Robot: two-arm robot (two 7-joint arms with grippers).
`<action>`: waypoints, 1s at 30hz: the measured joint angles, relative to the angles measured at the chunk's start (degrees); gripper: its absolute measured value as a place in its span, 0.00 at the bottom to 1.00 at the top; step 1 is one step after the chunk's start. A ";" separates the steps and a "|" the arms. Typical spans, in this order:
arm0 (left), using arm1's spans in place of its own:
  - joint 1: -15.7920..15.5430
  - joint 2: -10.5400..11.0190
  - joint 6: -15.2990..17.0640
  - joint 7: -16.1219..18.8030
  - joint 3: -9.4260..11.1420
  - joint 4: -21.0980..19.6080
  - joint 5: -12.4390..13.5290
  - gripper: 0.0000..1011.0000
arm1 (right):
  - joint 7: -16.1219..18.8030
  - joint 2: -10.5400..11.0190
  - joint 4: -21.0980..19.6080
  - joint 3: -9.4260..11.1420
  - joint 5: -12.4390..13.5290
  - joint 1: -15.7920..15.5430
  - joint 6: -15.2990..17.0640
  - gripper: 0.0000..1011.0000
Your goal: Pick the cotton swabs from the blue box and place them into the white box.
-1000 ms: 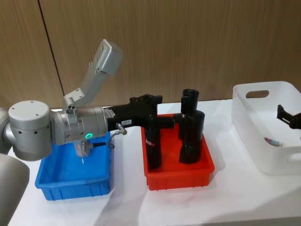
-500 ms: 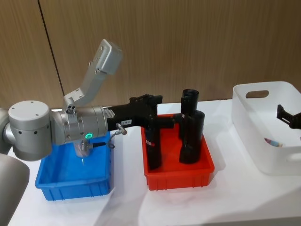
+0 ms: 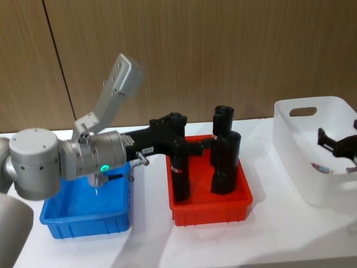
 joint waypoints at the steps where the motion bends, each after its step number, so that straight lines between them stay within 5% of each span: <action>1: 0.27 0.07 -0.21 0.53 0.05 -0.22 0.09 0.99 | -0.19 -0.07 -1.03 -0.28 0.08 -0.79 -0.01 0.99; 30: 11.54 2.82 -9.56 22.39 2.35 -8.92 3.25 0.99 | -3.06 -1.47 -22.86 -6.53 1.90 -16.27 -0.08 0.99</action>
